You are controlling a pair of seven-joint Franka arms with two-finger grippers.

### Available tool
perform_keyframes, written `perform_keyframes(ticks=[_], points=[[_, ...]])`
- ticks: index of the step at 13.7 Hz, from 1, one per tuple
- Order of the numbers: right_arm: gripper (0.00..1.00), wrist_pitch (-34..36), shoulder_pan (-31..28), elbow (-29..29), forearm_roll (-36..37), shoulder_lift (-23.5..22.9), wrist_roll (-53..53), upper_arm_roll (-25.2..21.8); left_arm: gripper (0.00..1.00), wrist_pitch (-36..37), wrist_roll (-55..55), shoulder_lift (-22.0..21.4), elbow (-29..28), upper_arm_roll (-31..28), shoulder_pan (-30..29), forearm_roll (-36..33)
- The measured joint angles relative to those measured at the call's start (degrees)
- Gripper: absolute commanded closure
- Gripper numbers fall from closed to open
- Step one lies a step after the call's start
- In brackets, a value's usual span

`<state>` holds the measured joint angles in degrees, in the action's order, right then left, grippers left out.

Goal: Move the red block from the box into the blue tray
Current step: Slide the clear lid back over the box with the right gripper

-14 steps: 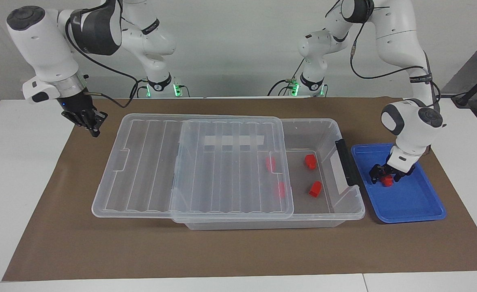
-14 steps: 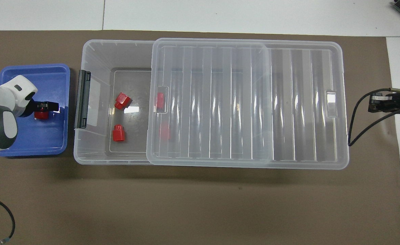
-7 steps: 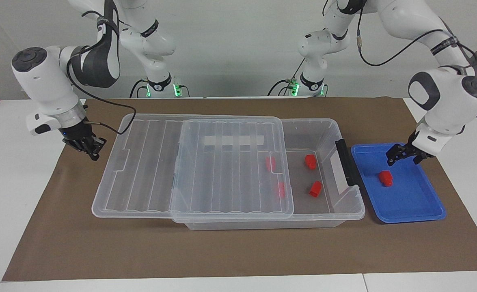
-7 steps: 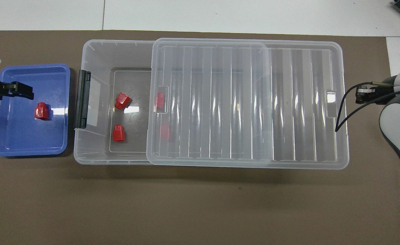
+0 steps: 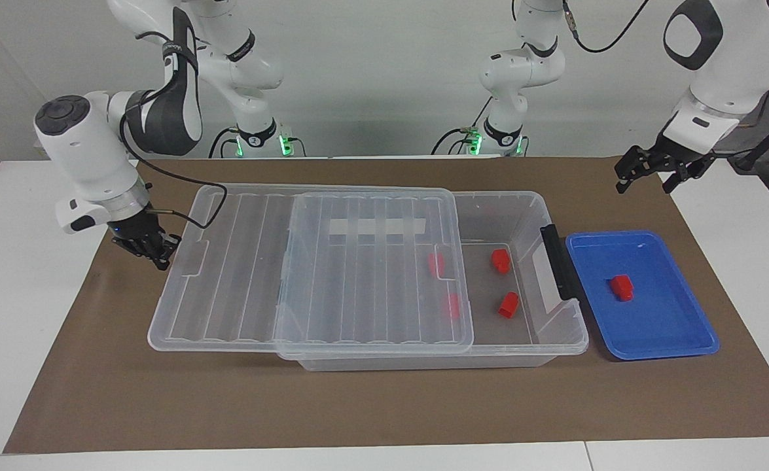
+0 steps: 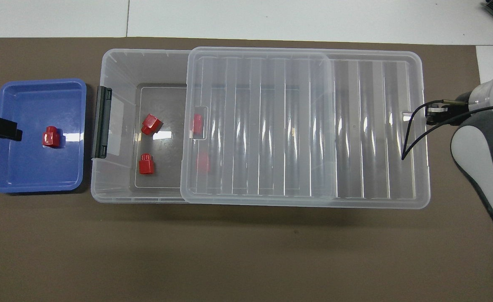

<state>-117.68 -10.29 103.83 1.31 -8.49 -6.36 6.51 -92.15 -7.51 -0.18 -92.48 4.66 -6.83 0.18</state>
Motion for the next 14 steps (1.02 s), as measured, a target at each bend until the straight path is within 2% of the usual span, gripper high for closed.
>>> perform_keyframes(ticks=[4, 9, 14], points=[[1.0, -0.02, 3.27, 0.0, 0.05, -0.22, 0.0, 0.11, 0.0, -0.02, 0.02, 0.04, -0.26, 0.01, 0.55, 0.0], [1.0, 0.05, 7.91, 0.0, 0.04, -0.3, 0.0, 0.22, 0.0, 0.06, 0.58, -0.06, 0.04, -0.85, 7.13, -5.13], [1.0, 0.17, 11.93, 0.01, 0.03, -0.3, 0.0, 0.29, 0.0, 0.06, 0.58, -0.06, 0.02, -1.38, 7.3, -5.25]])
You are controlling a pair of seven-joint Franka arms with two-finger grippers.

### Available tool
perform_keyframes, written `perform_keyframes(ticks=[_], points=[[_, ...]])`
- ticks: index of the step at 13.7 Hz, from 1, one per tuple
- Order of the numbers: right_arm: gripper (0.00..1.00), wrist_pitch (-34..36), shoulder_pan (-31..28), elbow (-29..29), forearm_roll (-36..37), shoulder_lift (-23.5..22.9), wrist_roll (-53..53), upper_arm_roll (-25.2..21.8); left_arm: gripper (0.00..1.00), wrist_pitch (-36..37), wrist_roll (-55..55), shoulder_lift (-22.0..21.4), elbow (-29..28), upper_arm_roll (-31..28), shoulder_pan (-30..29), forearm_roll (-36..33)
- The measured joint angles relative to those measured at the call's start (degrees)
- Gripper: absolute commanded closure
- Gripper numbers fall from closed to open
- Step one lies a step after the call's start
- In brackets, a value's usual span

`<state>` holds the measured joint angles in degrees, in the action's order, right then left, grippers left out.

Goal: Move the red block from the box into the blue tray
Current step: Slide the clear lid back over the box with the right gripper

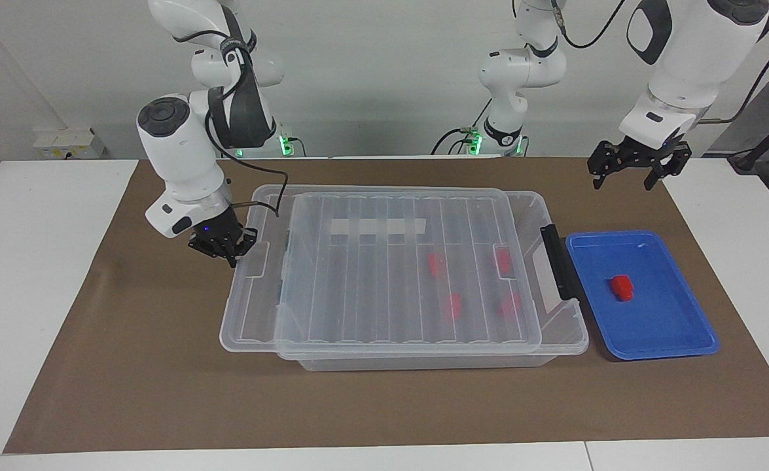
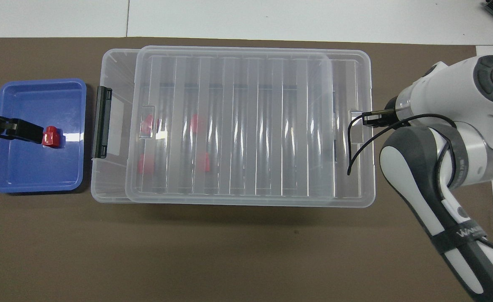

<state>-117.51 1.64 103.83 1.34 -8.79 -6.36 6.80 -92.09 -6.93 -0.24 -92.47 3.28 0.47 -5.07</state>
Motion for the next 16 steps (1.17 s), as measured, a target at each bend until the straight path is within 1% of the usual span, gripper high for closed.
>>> perform_keyframes(ticks=[4, 8, 16], points=[[1.0, 0.0, 2.95, 0.16, -0.01, 0.0, 0.0, 0.07, 0.0, -0.01, -0.01, 0.0, 0.0, -0.7, -0.01, -0.01], [1.0, 0.0, 4.64, 0.2, 0.02, 0.05, 0.0, 0.07, 0.0, -0.01, -0.01, 0.0, 0.0, -0.97, -0.13, -0.06], [1.0, -0.02, 5.71, 0.45, -0.05, 0.05, 0.0, 0.09, 0.0, -0.01, -0.01, 0.0, 0.0, -1.37, -0.46, -0.09]])
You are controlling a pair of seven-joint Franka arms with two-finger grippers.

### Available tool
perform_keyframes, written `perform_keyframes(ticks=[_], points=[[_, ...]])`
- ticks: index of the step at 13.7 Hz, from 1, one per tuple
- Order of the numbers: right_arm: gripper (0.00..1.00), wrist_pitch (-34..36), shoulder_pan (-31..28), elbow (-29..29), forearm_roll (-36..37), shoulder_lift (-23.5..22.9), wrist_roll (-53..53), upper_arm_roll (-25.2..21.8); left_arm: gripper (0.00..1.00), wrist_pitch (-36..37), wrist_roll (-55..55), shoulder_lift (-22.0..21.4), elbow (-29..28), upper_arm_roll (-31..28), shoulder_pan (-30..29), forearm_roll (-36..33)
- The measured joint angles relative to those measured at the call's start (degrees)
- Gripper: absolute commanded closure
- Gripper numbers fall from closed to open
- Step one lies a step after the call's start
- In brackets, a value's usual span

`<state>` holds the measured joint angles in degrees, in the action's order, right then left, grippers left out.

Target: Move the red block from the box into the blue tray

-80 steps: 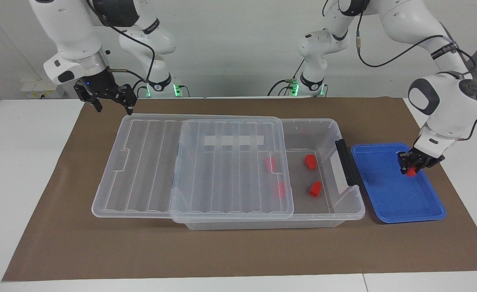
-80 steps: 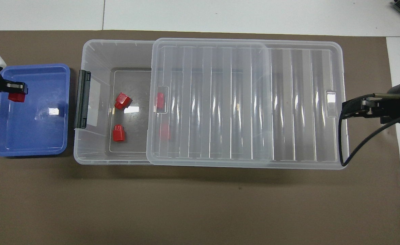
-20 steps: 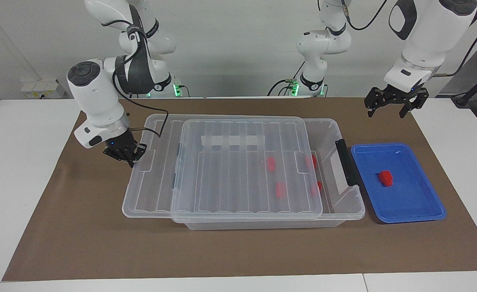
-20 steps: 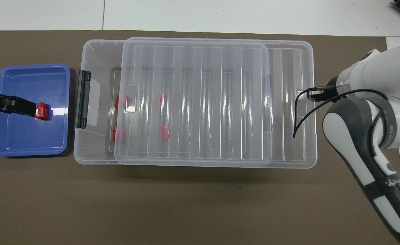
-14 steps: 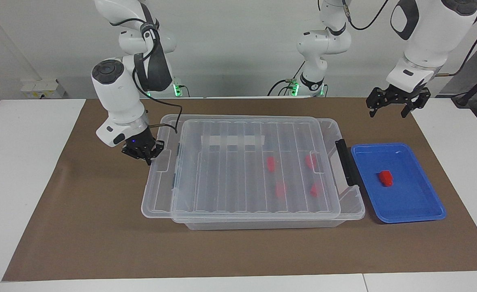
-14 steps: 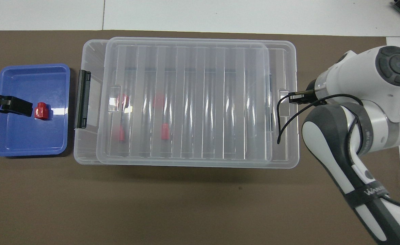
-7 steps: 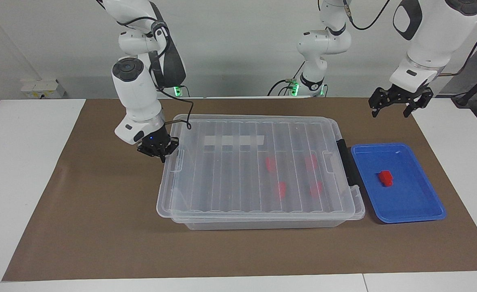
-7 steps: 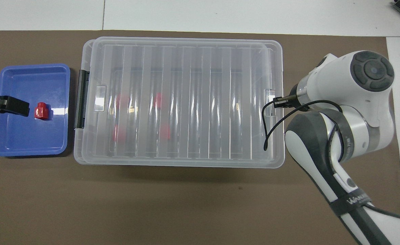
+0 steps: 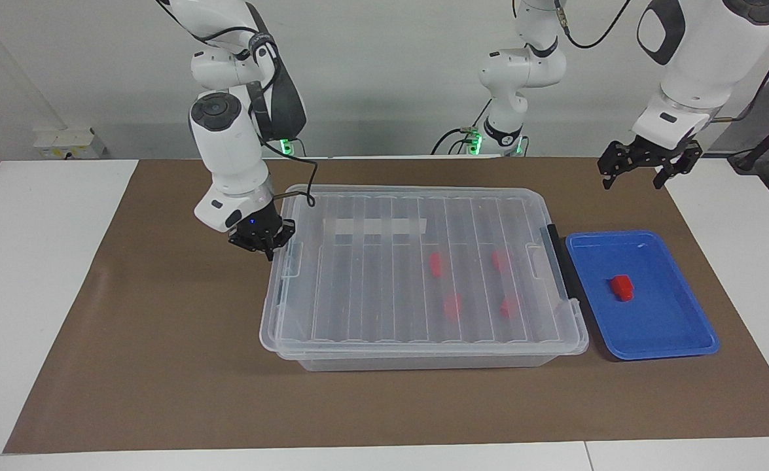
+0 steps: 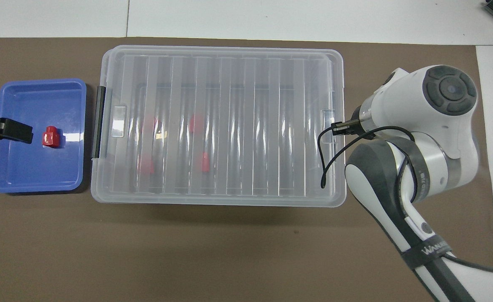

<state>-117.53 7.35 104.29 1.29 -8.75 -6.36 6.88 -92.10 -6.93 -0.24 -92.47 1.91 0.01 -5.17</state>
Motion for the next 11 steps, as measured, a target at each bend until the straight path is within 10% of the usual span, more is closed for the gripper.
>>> perform_keyframes(ticks=[7, 9, 11], points=[[1.0, 0.97, -1.17, -0.11, -0.08, 1.35, -1.59, -0.29, 0.0, 0.0, 0.0, 0.0, 0.0, 0.0, -0.28, 0.0], [0.1, 3.96, -2.98, -0.15, -0.09, 3.33, -3.12, -0.48, 0.0, 0.0, 0.0, 0.0, 0.0, 0.0, -0.28, 0.0], [0.02, 6.65, -5.57, -0.15, -0.11, 5.42, -3.66, -0.58, 0.0, 0.0, 0.0, 0.0, 0.0, 0.0, -0.28, 0.0]])
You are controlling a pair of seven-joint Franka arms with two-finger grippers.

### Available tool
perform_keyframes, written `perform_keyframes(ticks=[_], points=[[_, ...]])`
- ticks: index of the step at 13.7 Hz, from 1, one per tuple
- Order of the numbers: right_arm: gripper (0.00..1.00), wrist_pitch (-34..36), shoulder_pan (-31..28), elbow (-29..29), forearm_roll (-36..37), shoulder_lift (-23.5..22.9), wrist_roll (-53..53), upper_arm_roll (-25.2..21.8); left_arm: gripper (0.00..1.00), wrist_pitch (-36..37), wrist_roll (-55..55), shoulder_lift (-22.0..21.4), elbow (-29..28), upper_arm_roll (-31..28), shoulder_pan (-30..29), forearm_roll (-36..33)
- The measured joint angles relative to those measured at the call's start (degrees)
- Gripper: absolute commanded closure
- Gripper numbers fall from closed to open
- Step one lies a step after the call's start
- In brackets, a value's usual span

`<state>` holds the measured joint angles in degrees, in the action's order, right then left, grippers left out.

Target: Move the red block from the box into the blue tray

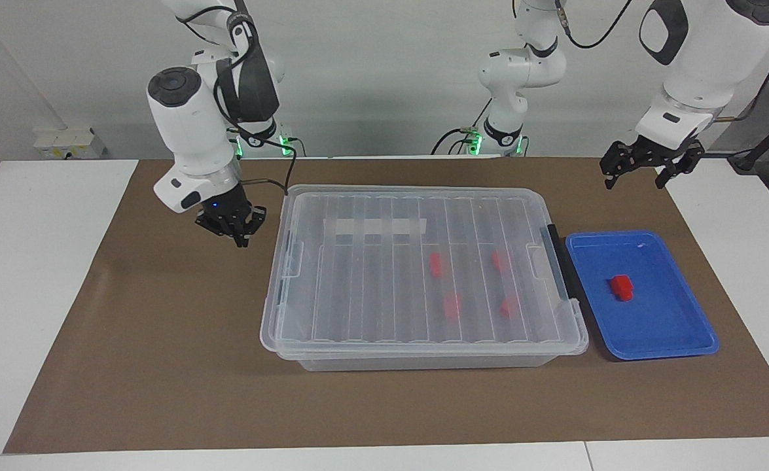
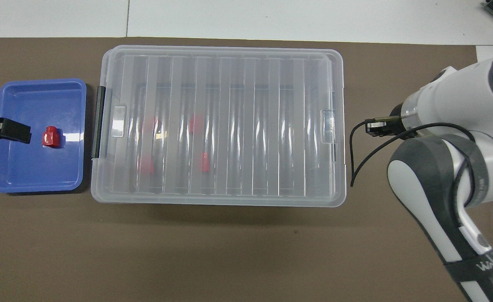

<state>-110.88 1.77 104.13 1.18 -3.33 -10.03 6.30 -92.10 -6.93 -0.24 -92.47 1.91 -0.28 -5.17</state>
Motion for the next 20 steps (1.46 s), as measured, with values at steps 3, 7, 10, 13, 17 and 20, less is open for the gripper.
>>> perform_keyframes(ticks=[3, 7, 10, 13, 17, 20], points=[[0.02, 2.5, -3.3, -0.08, -0.02, 2.74, -0.64, -0.12, 0.0, 0.0, 0.0, 0.0, 0.0, 0.0, 0.0, 0.0], [0.02, 9.2, -6.01, -3.03, -0.02, 4.9, -0.64, -0.35, 0.0, 0.0, 0.0, 0.0, 0.0, 0.0, 0.0, 0.0], [0.02, 15.53, -5.97, -8.9, -0.02, 4.85, -0.64, -0.34, 0.0, 0.0, 0.0, 0.0, 0.0, 0.0, 0.0, 0.0], [0.02, 19.39, -5.91, -12.3, 0.02, 4.72, -0.64, -0.33, 0.0, 0.0, 0.0, 0.0, 0.0, 0.0, 0.0, 0.0], [0.02, 22.61, -5.86, -14.82, 0.03, 4.43, -0.64, -0.17, 0.0, 0.0, 0.0, 0.0, 0.0, 0.0, 0.0, 0.0], [0.02, 23.41, -5.86, -14.87, 0.03, 4.18, -0.41, -0.16, 0.0, 0.0, 0.0, 0.0, 0.0, 0.0, 0.0, 0.0]])
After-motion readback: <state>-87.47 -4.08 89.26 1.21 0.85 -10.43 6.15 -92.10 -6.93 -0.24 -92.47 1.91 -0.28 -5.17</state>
